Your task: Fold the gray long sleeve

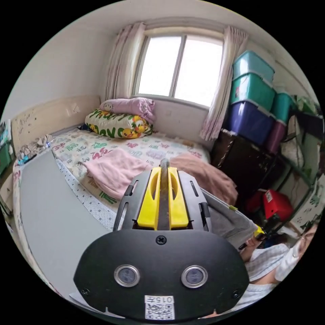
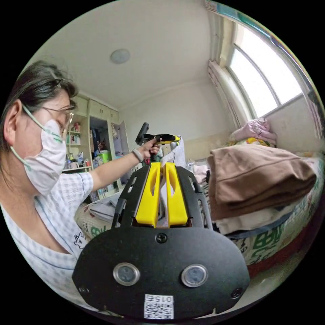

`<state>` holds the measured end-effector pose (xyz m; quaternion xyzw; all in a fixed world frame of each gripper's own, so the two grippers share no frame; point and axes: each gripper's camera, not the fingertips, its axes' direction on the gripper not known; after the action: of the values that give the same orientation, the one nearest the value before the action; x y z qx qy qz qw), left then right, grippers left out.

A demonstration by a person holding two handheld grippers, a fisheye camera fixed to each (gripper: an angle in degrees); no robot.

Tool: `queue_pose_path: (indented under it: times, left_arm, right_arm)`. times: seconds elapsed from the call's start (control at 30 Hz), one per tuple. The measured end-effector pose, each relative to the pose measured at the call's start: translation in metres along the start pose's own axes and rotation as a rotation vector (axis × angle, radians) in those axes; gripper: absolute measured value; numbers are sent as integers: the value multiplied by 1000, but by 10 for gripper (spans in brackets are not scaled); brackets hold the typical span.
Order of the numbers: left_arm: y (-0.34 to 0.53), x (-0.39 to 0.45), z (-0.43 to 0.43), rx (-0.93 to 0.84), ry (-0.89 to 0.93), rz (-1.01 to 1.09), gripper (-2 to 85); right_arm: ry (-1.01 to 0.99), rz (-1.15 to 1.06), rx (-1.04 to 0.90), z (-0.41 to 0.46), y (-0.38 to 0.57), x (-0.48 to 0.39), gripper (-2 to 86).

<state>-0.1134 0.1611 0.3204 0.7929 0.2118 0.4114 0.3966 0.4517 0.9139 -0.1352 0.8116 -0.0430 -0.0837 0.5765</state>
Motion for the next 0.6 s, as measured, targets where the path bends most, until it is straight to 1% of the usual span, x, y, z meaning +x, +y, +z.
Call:
queue_pose_path:
  times: [0.07, 0.1, 0.17, 0.2, 0.27, 0.3, 0.33, 0.37, 0.4, 0.43, 0.5, 0.53, 0.57, 0.6]
  left_arm:
    - [59, -37, -88, 77, 26, -21, 18]
    - [77, -47, -109, 88, 23, -28, 18]
    - [156, -93, -190, 122, -5, -77, 20]
    - [178, -107, -206, 123, -12, -96, 21]
    - [270, -163, -258, 131, -54, -188, 25]
    - [293, -177, -265, 122, -69, -211, 27]
    - [336, -203, -275, 96, -84, -253, 30]
    - [374, -228, -279, 70, -67, -297, 35]
    - [390, -238, -282, 63, -50, -315, 38]
    - [421, -257, -291, 84, -21, -353, 45]
    - [459, -279, -321, 199, -1, -444, 59]
    - [475, -286, -344, 282, 30, -482, 81]
    - [487, -282, -359, 327, 41, -481, 97]
    - [491, -278, -362, 325, 28, -477, 102]
  right_arm:
    - [-176, -69, -65, 37, 2, -47, 18]
    - [-213, -84, -85, 48, 5, -60, 19]
    - [-350, -110, -171, 101, 22, -106, 20]
    - [-382, -111, -193, 114, 28, -117, 20]
    - [-489, -89, -306, 173, 57, -159, 22]
    - [-508, -82, -340, 187, 65, -169, 23]
    - [-539, -70, -412, 214, 81, -187, 23]
    - [-555, -62, -480, 235, 97, -202, 24]
    - [-559, -56, -504, 243, 104, -209, 25]
    - [-558, -48, -536, 253, 116, -220, 26]
    - [-541, -55, -556, 260, 127, -233, 26]
    - [-530, -58, -560, 263, 131, -240, 26]
    - [-524, -59, -559, 264, 135, -248, 26]
    - [-523, -62, -555, 265, 136, -251, 26]
